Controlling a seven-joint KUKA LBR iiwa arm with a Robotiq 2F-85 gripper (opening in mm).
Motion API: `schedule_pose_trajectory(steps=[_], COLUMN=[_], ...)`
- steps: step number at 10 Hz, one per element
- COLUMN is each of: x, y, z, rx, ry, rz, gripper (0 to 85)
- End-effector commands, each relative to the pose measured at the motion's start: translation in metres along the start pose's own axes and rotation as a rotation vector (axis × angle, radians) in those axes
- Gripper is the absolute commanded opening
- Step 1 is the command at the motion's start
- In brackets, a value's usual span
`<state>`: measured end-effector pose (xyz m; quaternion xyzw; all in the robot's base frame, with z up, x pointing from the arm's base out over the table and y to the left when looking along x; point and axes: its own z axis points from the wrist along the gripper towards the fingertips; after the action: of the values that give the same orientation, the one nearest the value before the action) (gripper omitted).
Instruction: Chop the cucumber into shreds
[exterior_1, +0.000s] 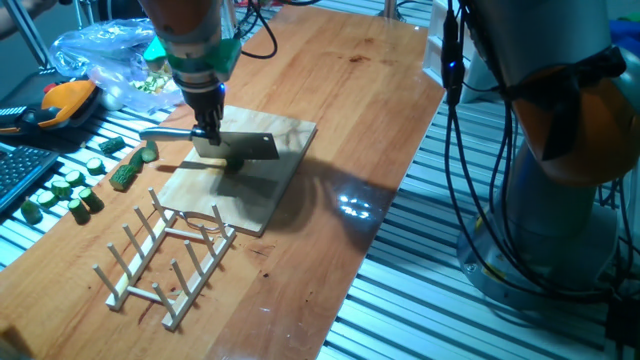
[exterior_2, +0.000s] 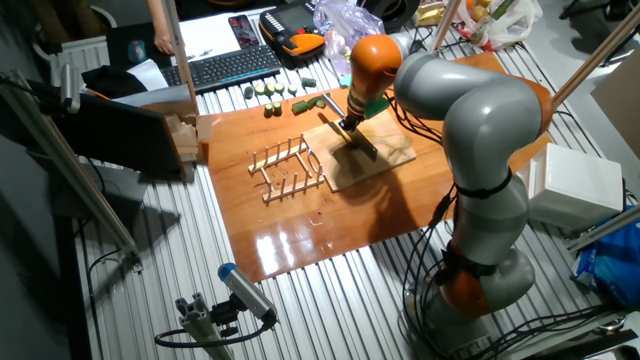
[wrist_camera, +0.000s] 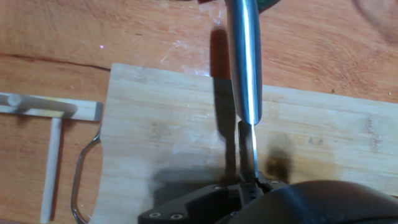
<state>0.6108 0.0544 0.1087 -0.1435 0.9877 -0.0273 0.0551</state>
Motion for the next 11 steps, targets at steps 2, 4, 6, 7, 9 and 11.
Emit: schedule_pose_trajectory(steps=[2, 4, 6, 7, 9, 11], x=[0.004, 0.007, 0.009, 0.009, 0.004, 0.001], y=[0.0, 0.001, 0.001, 0.002, 0.002, -0.003], z=[0.004, 0.012, 0.022, 0.023, 0.008, -0.008], rx=[0.001, 0.0, -0.006, -0.005, -0.029, -0.031], ry=[-0.009, -0.024, -0.047, -0.053, -0.026, -0.003], rz=[0.001, 0.001, 0.003, 0.002, 0.008, 0.002], gripper=[0.0, 0.0, 0.0, 0.0, 0.0, 0.0])
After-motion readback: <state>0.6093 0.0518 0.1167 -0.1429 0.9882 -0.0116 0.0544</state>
